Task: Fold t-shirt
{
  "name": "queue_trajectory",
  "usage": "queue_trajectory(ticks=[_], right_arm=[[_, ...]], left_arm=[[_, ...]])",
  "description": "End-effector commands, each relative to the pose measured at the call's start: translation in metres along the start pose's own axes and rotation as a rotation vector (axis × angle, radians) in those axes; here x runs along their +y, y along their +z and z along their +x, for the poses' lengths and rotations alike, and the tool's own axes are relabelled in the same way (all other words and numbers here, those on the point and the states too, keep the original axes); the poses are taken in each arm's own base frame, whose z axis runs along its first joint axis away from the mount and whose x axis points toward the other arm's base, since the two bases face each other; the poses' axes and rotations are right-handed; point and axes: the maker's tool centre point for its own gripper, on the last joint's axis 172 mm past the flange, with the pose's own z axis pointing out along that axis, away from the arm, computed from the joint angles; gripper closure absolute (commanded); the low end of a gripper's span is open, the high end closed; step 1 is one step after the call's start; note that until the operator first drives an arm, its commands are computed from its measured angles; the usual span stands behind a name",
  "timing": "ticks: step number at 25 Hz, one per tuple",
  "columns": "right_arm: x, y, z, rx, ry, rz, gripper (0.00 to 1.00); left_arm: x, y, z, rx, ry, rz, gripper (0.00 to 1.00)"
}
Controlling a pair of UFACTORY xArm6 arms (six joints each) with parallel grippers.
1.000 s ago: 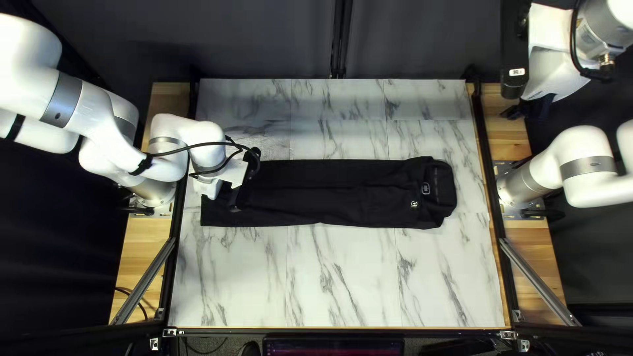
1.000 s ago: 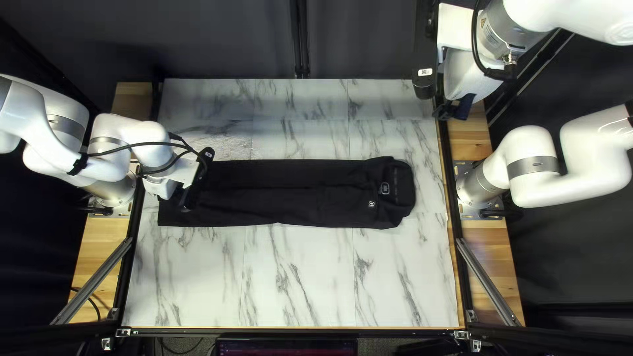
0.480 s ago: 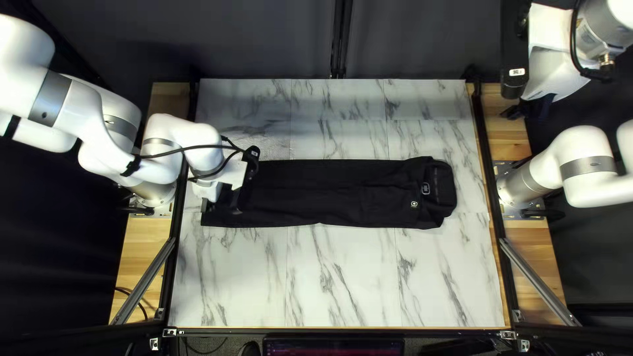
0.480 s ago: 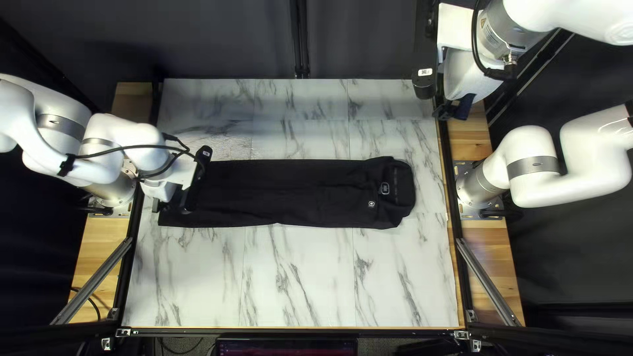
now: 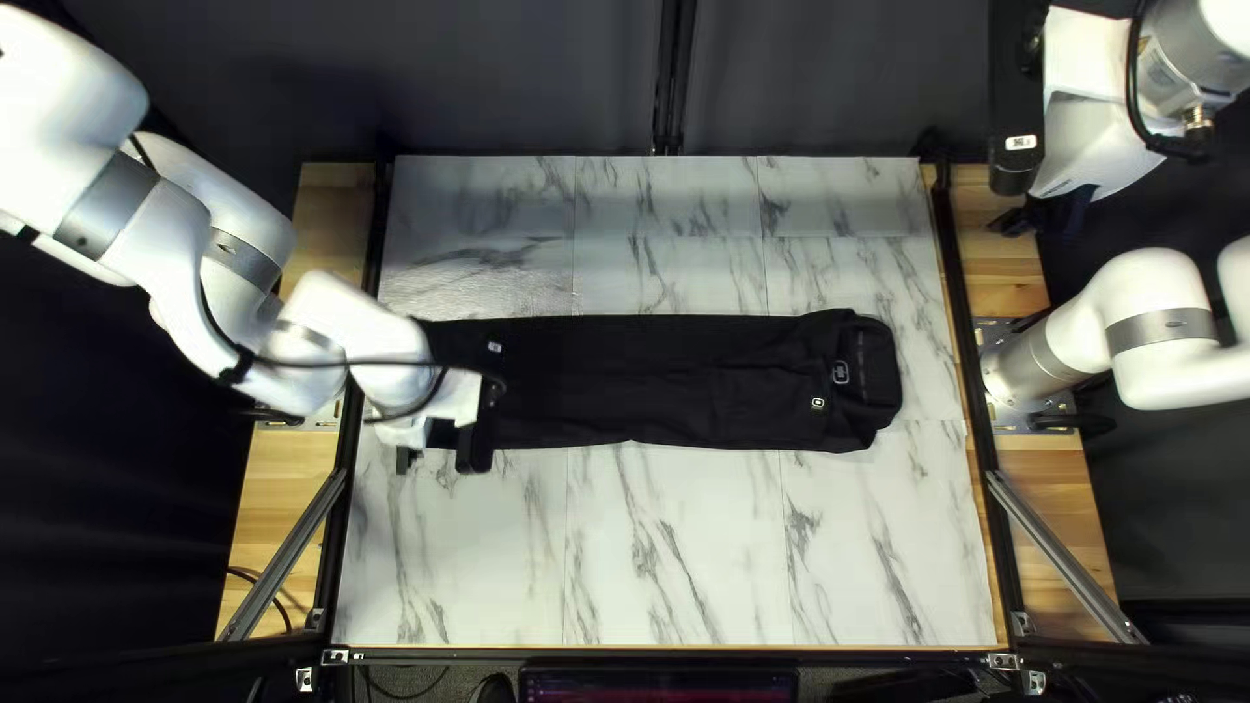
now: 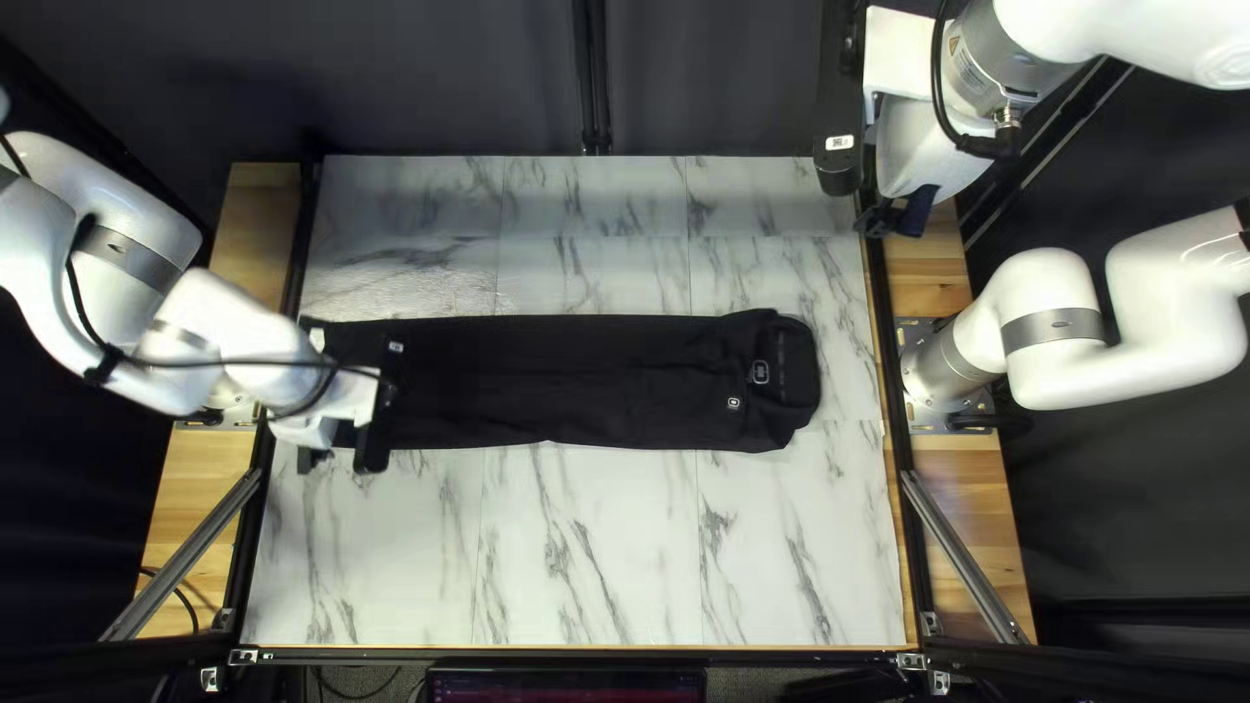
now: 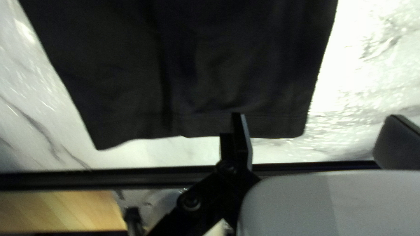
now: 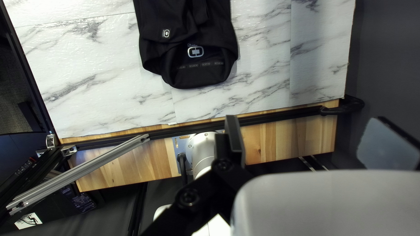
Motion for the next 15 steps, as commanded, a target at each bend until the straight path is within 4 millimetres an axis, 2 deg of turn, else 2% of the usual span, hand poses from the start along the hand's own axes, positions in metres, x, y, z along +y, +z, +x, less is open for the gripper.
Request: queue_trajectory(ticks=[1, 4, 10, 13, 15], right_arm=[[0.0, 0.0, 0.0, 0.0, 0.0, 0.0, 0.0], [0.0, 0.0, 0.0, 0.0, 0.0, 0.0, 0.0], [0.0, 0.0, 0.0, 0.0, 0.0, 0.0, 0.0], [0.0, 0.0, 0.0, 0.0, 0.0, 0.0, 0.0], [0.0, 0.0, 0.0, 0.0, 0.0, 0.0, 0.0]], left_arm=[[-0.003, 0.011, -0.005, 0.019, 0.016, 0.001, 0.0], [-0.004, 0.015, -0.007, 0.031, 0.026, 0.0, 0.02], [-0.01, 0.024, -0.012, 0.057, 0.038, -0.014, 0.32], [-0.011, 0.03, -0.01, 0.066, 0.041, -0.023, 0.41], [-0.01, 0.03, -0.009, 0.07, 0.042, -0.025, 0.55]])
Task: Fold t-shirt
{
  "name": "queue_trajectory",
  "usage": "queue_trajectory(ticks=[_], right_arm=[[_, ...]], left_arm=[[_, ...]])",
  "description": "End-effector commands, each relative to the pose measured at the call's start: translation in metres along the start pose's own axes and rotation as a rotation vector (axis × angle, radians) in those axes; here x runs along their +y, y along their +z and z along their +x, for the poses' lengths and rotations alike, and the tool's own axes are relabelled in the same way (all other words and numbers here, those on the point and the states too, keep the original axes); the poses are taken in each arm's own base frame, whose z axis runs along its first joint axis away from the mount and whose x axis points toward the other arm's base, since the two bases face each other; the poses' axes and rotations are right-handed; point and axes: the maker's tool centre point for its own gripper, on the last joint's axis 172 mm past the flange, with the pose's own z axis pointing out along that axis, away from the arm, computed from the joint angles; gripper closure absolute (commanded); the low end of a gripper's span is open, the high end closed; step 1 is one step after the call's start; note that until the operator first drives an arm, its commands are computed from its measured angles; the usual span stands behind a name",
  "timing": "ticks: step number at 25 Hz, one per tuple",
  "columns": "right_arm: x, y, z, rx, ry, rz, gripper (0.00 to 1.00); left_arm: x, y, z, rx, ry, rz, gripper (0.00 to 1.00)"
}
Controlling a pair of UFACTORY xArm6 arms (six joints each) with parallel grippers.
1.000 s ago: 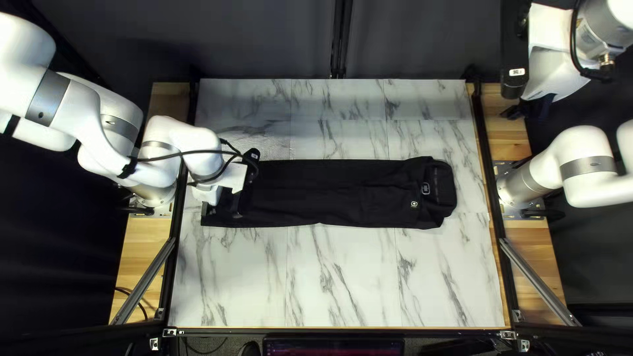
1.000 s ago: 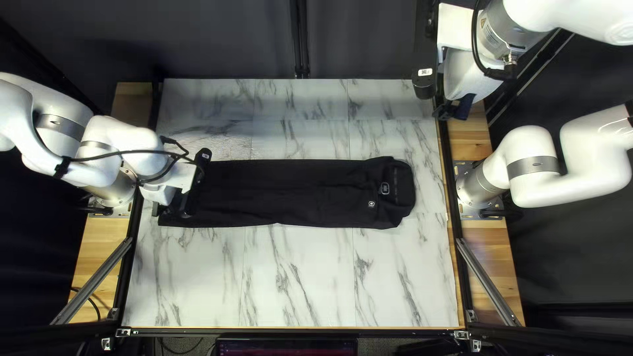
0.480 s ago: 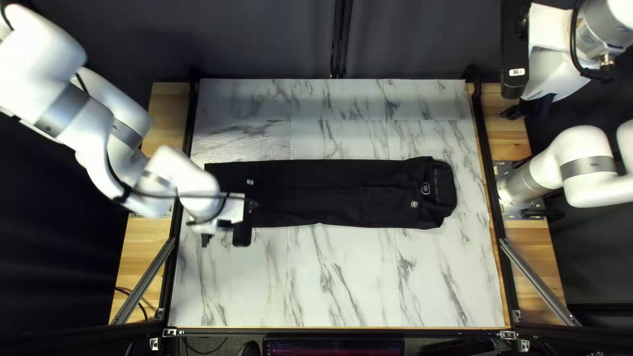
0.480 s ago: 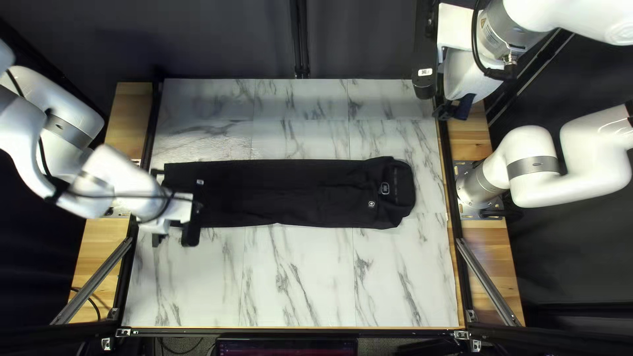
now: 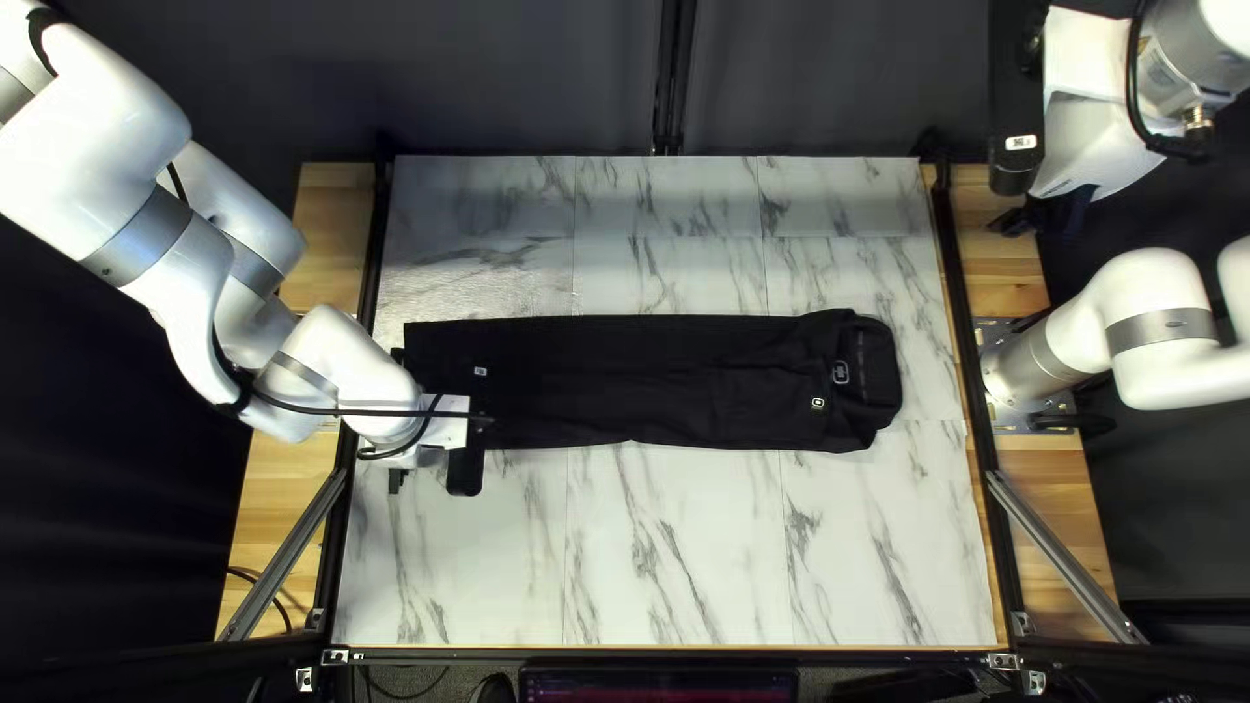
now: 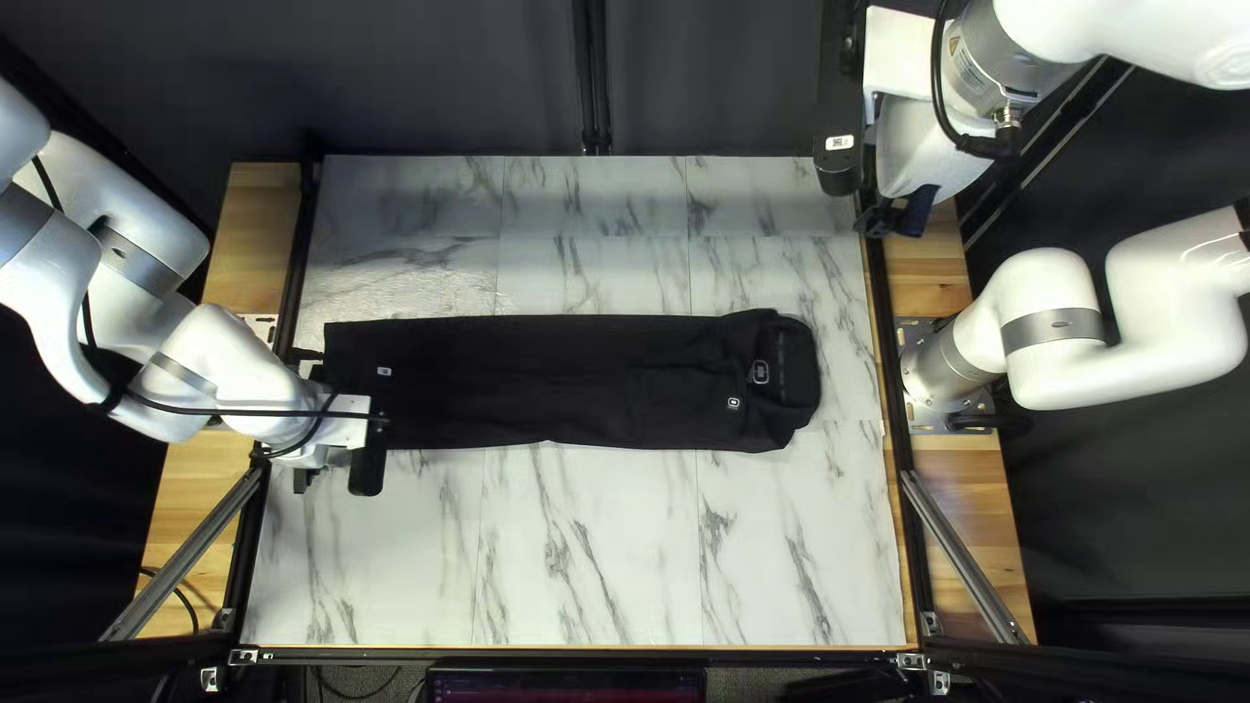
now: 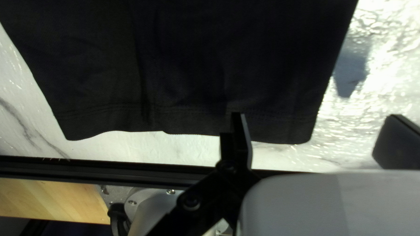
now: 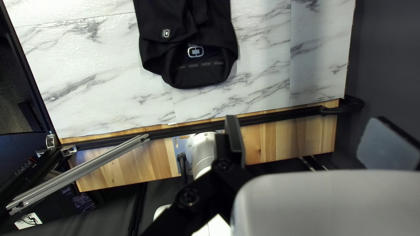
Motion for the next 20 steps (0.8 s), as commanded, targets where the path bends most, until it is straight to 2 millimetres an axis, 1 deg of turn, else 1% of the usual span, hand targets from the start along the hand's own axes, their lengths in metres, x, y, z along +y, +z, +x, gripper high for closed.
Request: queue_trajectory(ticks=[1, 2, 3, 4, 7, 8, 11, 12, 15, 20], right_arm=[[0.0, 0.0, 0.0, 0.0, 0.0, 0.0, 0.0], [0.0, 0.0, 0.0, 0.0, 0.0, 0.0, 0.0], [0.0, 0.0, 0.0, 0.0, 0.0, 0.0, 0.0], [0.0, 0.0, 0.0, 0.0, 0.0, 0.0, 0.0], [0.0, 0.0, 0.0, 0.0, 0.0, 0.0, 0.0], [0.0, 0.0, 0.0, 0.0, 0.0, 0.0, 0.0], [0.0, 0.0, 0.0, 0.0, 0.0, 0.0, 0.0], [0.0, 0.0, 0.0, 0.0, 0.0, 0.0, 0.0], [0.0, 0.0, 0.0, 0.0, 0.0, 0.0, 0.0], [0.0, 0.0, 0.0, 0.0, 0.0, 0.0, 0.0]], left_arm=[[0.001, 0.003, 0.001, 0.01, 0.003, -0.007, 0.6], [0.001, 0.003, 0.0, 0.011, 0.003, -0.007, 0.65], [0.001, 0.003, -0.001, 0.012, 0.003, -0.008, 0.68], [0.001, 0.003, -0.001, 0.012, 0.002, -0.008, 0.75], [0.0, 0.004, -0.002, 0.011, -0.001, -0.006, 0.82], [0.0, 0.004, -0.003, 0.011, -0.002, -0.006, 0.82], [0.0, 0.008, -0.004, 0.009, -0.005, -0.009, 0.86], [0.0, 0.008, -0.005, 0.009, -0.005, -0.009, 0.9], [0.0, 0.001, -0.006, 0.009, -0.006, -0.005, 0.91], [-0.002, -0.025, -0.002, 0.009, -0.007, 0.016, 0.91]])
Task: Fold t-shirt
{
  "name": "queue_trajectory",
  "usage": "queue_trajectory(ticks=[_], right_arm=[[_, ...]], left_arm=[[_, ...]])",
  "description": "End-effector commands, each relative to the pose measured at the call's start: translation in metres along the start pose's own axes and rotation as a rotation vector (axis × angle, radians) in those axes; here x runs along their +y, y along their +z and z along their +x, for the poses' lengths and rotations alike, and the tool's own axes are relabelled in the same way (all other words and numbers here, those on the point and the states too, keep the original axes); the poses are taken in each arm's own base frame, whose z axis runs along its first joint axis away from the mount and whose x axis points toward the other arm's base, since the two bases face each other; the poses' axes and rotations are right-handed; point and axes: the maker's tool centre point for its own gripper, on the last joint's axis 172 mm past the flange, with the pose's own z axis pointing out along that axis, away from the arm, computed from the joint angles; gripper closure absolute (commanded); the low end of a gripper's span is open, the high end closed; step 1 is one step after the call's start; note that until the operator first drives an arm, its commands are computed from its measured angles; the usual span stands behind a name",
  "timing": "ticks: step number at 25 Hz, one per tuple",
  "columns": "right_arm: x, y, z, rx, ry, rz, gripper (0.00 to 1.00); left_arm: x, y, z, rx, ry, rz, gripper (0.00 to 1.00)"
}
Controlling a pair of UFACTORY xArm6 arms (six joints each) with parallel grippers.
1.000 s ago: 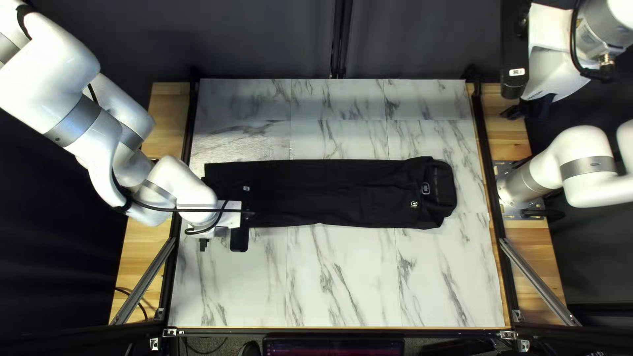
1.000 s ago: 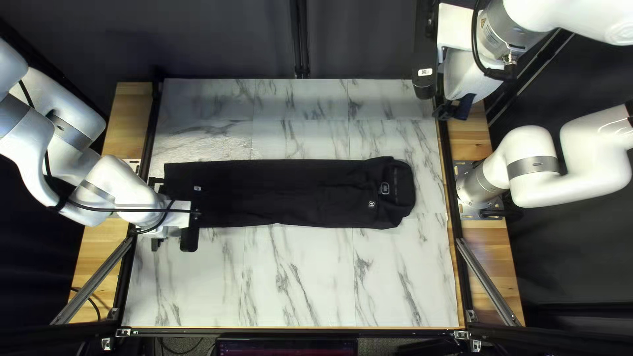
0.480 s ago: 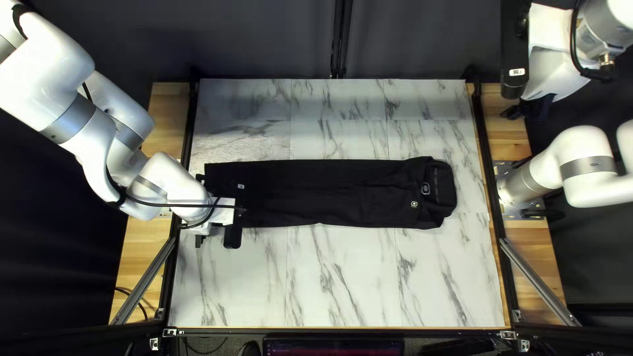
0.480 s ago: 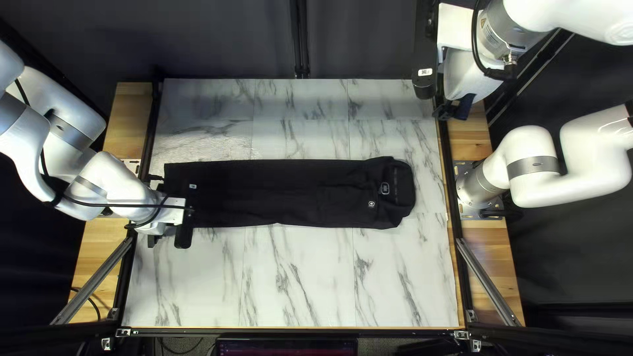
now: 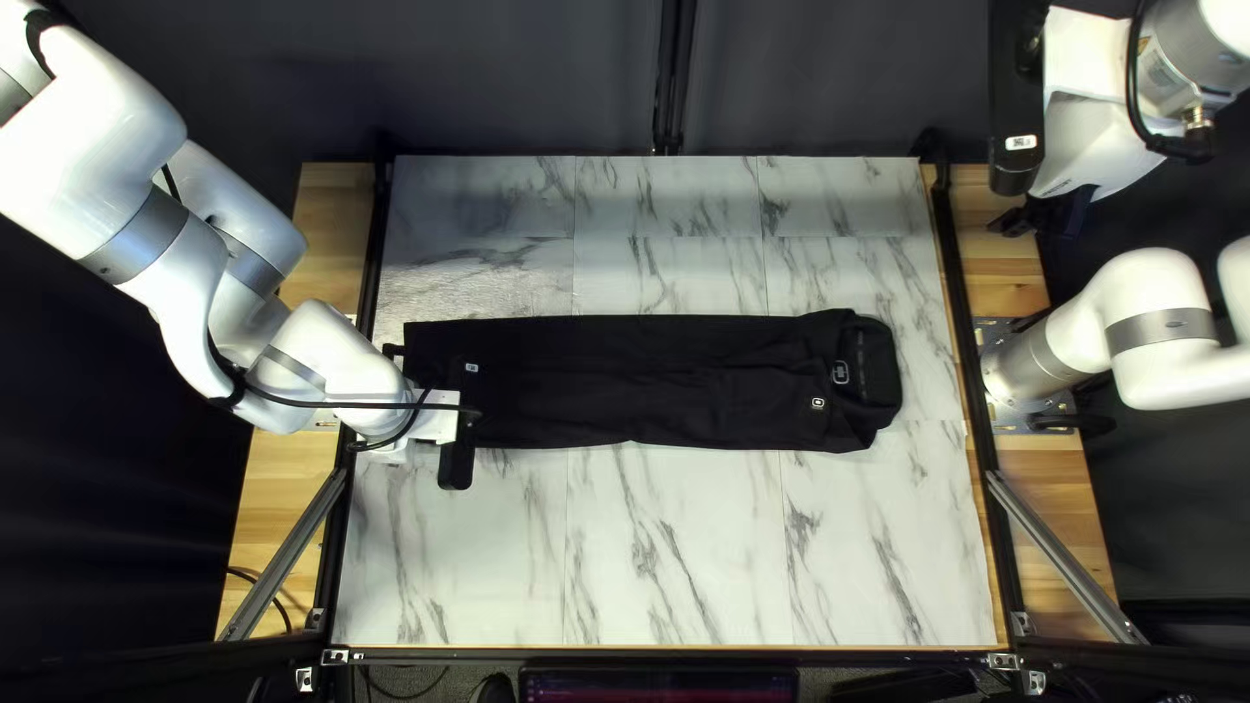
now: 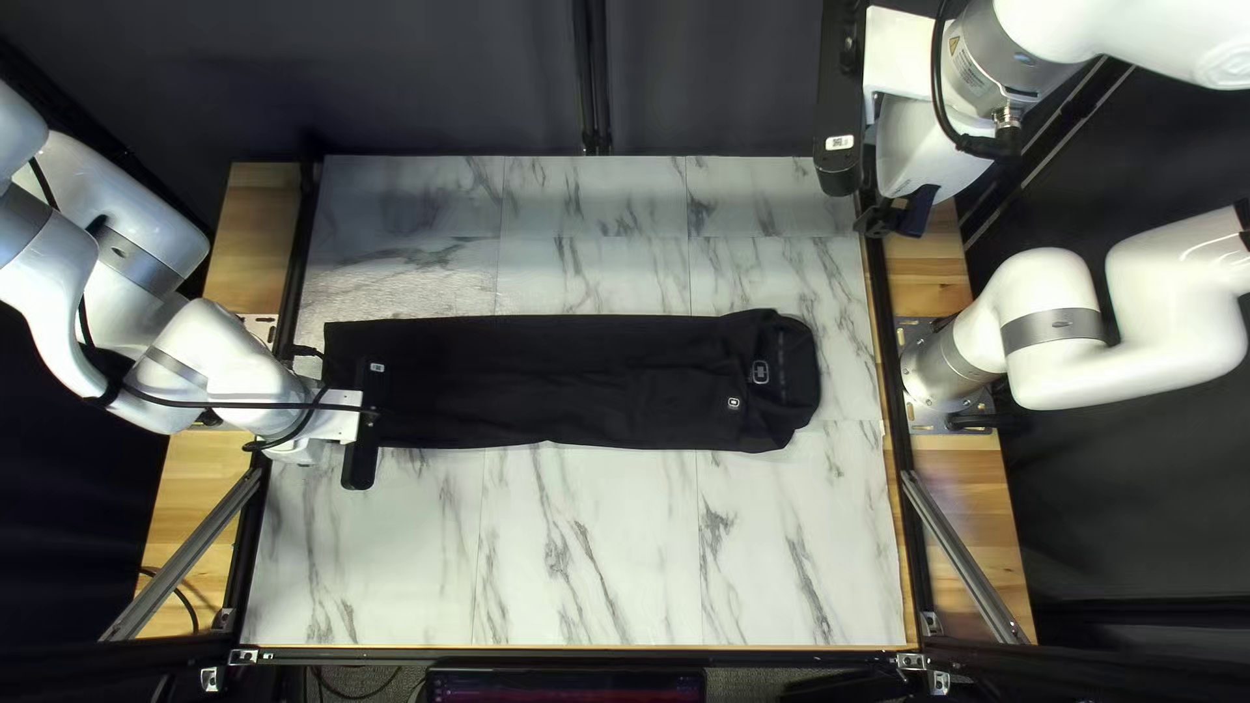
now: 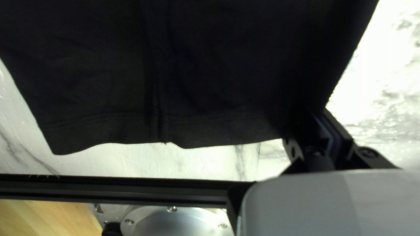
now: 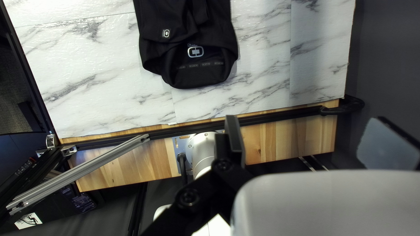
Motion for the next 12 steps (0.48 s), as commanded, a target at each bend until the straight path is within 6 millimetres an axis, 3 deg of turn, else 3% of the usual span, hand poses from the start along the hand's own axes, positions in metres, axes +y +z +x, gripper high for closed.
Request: queue_trajectory(ticks=[1, 12], right_arm=[[0.0, 0.0, 0.0, 0.0, 0.0, 0.0, 0.0], [0.0, 0.0, 0.0, 0.0, 0.0, 0.0, 0.0]], left_arm=[[-0.002, -0.024, 0.008, 0.005, 0.001, 0.02, 0.92], [-0.025, -0.065, 0.058, 0.031, 0.046, 0.077, 0.89]])
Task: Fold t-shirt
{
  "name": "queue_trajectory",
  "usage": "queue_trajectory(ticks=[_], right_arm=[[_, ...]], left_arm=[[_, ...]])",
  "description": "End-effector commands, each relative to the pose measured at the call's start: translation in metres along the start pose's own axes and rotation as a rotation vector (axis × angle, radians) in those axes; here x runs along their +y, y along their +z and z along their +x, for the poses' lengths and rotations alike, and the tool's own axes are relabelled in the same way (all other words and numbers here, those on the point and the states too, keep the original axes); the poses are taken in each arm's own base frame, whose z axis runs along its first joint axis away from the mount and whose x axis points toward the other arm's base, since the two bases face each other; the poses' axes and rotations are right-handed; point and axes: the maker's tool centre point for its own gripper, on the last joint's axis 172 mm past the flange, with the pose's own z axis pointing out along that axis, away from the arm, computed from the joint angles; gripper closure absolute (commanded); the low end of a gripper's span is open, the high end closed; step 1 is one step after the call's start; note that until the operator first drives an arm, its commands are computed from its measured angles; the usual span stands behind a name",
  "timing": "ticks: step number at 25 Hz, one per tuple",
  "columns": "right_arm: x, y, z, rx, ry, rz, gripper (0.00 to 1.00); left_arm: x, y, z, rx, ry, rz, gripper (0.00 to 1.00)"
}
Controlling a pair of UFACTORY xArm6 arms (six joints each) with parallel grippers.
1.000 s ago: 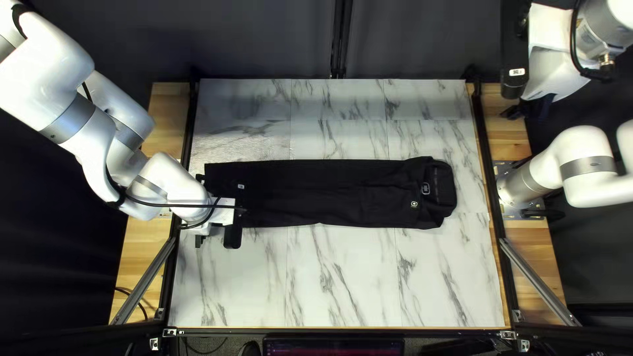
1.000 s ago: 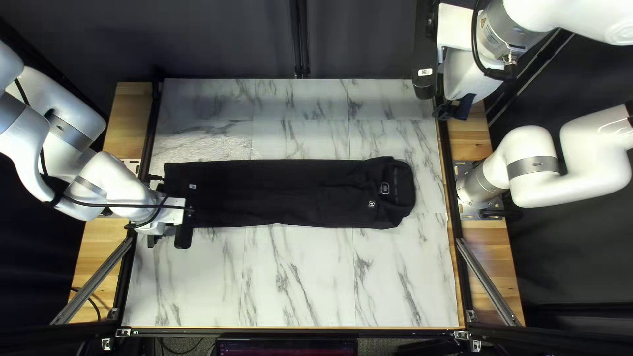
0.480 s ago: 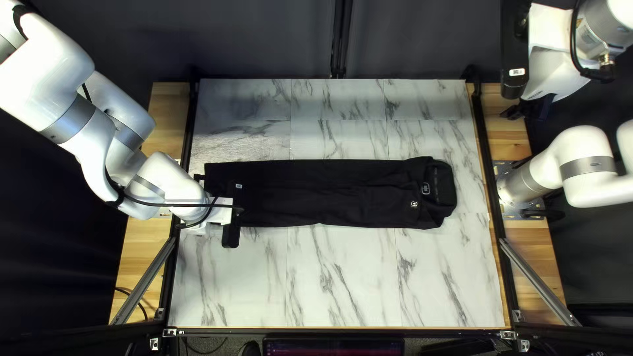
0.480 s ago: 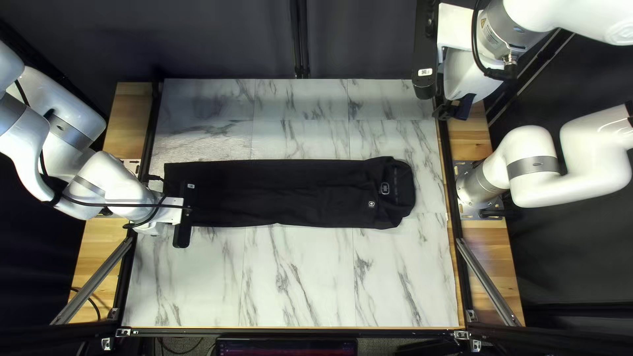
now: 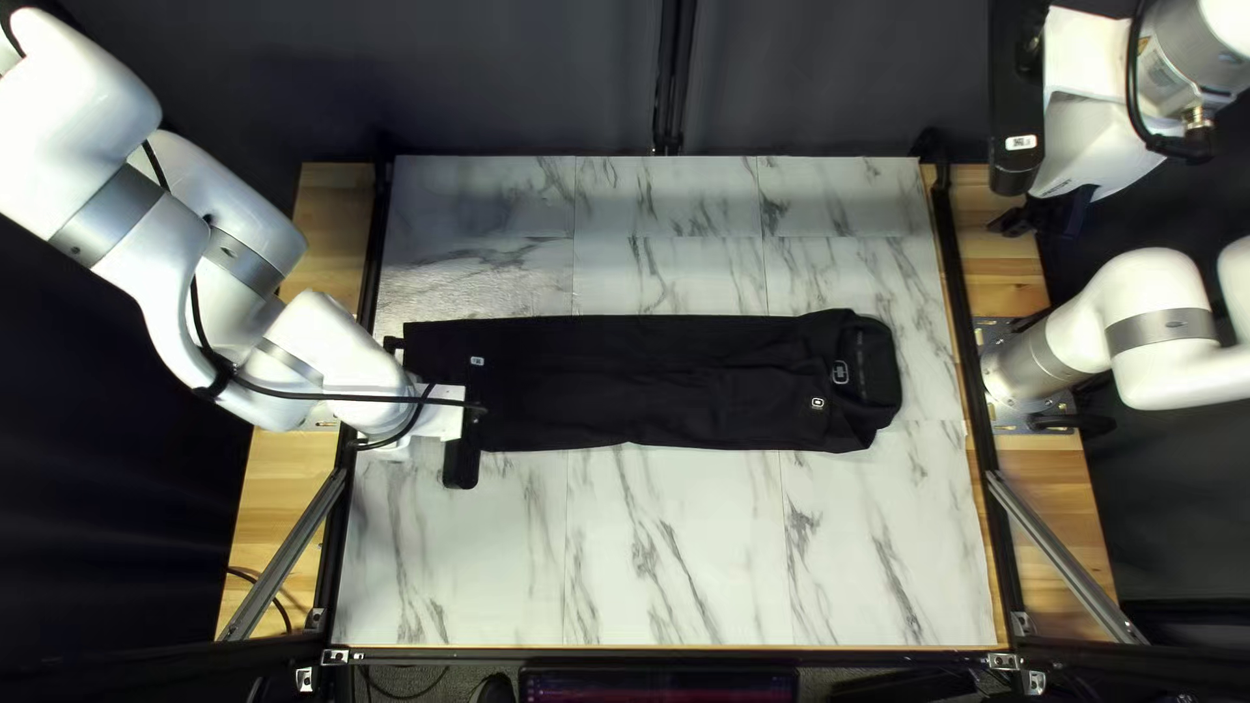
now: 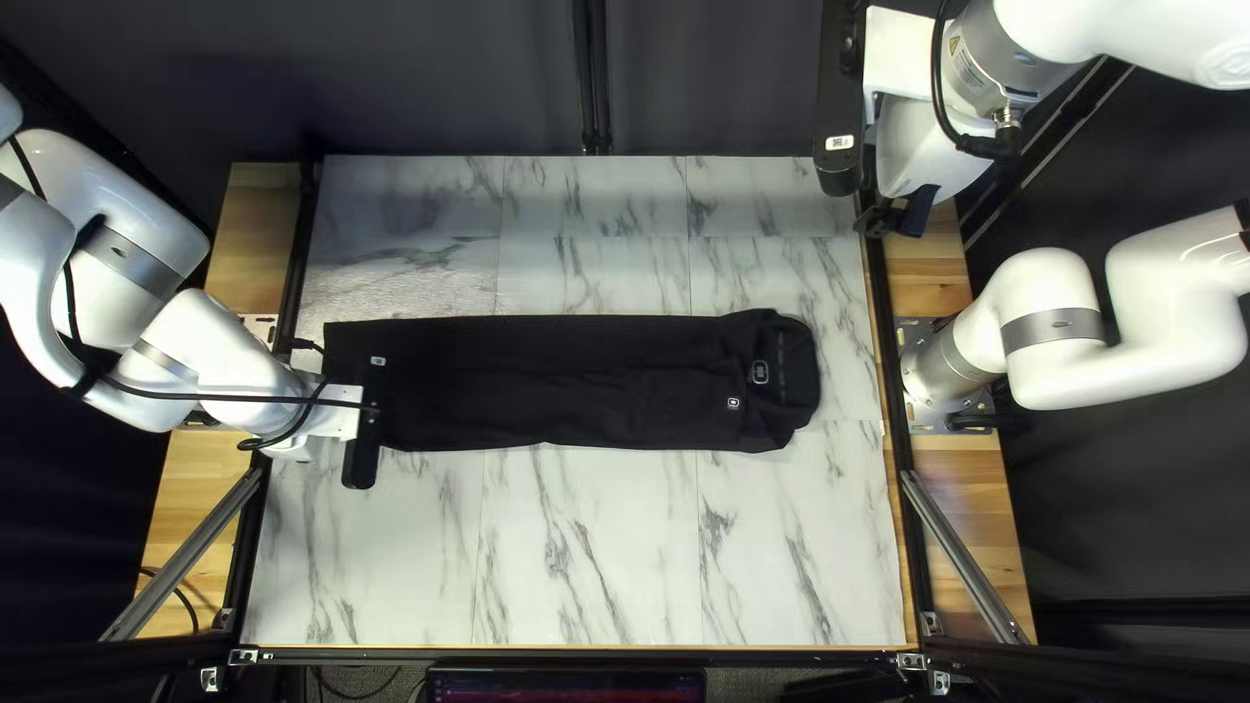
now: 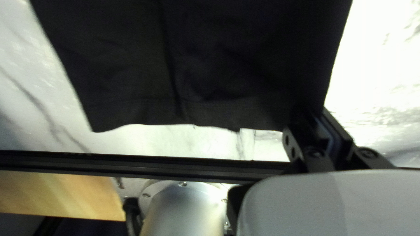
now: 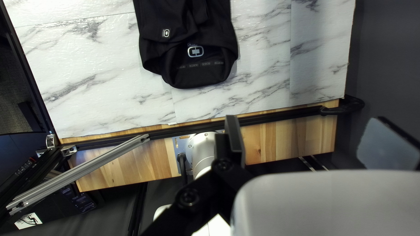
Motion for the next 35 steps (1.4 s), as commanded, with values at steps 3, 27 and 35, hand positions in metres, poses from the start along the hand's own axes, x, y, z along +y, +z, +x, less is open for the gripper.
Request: queue_trajectory(ticks=[3, 27, 35], right_arm=[[0.0, 0.0, 0.0, 0.0, 0.0, 0.0, 0.0], [0.0, 0.0, 0.0, 0.0, 0.0, 0.0, 0.0], [0.0, 0.0, 0.0, 0.0, 0.0, 0.0, 0.0]], left_arm=[[-0.017, -0.015, 0.032, 0.017, 0.039, 0.027, 0.84], [-0.022, -0.01, 0.115, 0.115, 0.133, -0.031, 0.0], [-0.036, 0.012, 0.028, 0.096, -0.023, -0.008, 0.0]])
